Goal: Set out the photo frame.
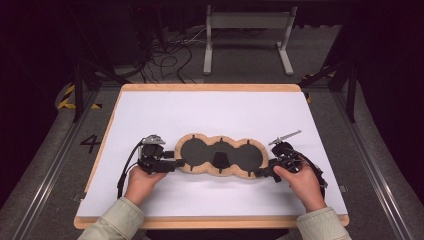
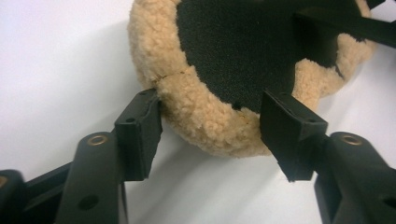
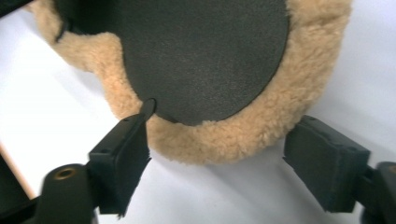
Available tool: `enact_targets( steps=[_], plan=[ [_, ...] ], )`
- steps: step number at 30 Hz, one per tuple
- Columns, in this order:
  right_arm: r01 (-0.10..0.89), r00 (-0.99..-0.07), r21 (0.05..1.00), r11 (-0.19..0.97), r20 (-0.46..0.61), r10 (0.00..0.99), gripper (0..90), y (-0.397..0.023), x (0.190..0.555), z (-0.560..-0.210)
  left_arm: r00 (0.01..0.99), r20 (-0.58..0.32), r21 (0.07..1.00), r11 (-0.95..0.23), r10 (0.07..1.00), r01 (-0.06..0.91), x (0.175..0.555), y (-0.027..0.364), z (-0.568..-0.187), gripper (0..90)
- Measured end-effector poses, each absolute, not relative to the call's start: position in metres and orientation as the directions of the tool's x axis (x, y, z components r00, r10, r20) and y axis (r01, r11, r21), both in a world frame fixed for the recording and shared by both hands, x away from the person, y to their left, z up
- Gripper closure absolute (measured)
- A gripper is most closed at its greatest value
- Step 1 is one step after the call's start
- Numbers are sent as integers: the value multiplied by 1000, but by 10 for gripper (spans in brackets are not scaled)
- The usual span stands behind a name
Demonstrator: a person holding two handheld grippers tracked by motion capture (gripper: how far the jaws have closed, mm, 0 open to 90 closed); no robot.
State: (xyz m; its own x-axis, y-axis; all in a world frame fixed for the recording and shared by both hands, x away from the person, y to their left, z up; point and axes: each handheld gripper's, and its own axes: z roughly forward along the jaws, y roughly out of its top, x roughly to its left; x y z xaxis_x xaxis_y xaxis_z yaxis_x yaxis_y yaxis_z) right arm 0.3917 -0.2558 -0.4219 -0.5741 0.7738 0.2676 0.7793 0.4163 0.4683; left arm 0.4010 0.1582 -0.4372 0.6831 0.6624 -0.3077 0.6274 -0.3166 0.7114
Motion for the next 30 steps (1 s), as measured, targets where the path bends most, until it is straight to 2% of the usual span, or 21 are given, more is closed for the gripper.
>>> enact_targets(
  steps=[5, 8, 13, 15, 26, 30],
  plan=[
    [758, -574, 493, 428, 191, 796, 437, -254, 388, -419, 677, -288, 726, -307, 677, 616, 400, 162, -435, 471],
    [749, -573, 512, 421, 180, 799, 481, -256, 386, -417, 670, -300, 729, -289, 680, 620, 399, 163, -433, 499],
    [734, -577, 530, 423, 160, 801, 495, -254, 384, -413, 666, -295, 750, -265, 686, 606, 397, 167, -429, 547],
    [724, -575, 545, 424, 137, 806, 535, -254, 383, -411, 665, -291, 757, -259, 687, 599, 397, 169, -428, 554],
    [649, -564, 625, 434, 11, 826, 534, -251, 377, -400, 692, -246, 804, -257, 679, 537, 392, 167, -424, 556],
    [633, -559, 642, 434, -9, 829, 553, -251, 376, -400, 689, -246, 793, -268, 682, 548, 393, 165, -426, 556]
  ],
)
